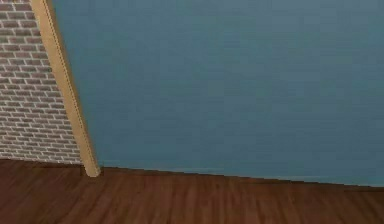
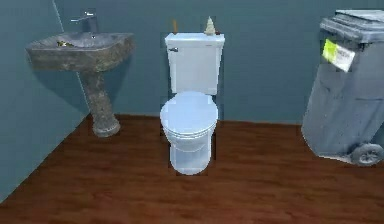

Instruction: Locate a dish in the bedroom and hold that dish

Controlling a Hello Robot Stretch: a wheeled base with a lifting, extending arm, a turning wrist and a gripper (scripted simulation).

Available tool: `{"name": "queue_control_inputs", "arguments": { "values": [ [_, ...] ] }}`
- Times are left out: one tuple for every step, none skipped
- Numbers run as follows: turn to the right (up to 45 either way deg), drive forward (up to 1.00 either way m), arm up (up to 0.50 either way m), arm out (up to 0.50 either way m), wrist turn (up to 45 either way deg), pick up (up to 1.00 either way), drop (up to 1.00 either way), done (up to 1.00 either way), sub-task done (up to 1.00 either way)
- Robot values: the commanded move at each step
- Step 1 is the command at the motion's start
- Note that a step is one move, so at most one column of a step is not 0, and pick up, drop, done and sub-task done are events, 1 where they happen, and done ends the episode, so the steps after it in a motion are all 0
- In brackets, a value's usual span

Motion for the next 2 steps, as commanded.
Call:
{"name": "queue_control_inputs", "arguments": {
  "values": [
    [-33.0, 0.0, 0.0, 0.0, 0.0, 0.0, 0.0, 0.0, 0.0],
    [0.0, 0.15, 0.0, 0.0, 0.0, 0.0, 0.0, 0.0, 0.0]
  ]
}}
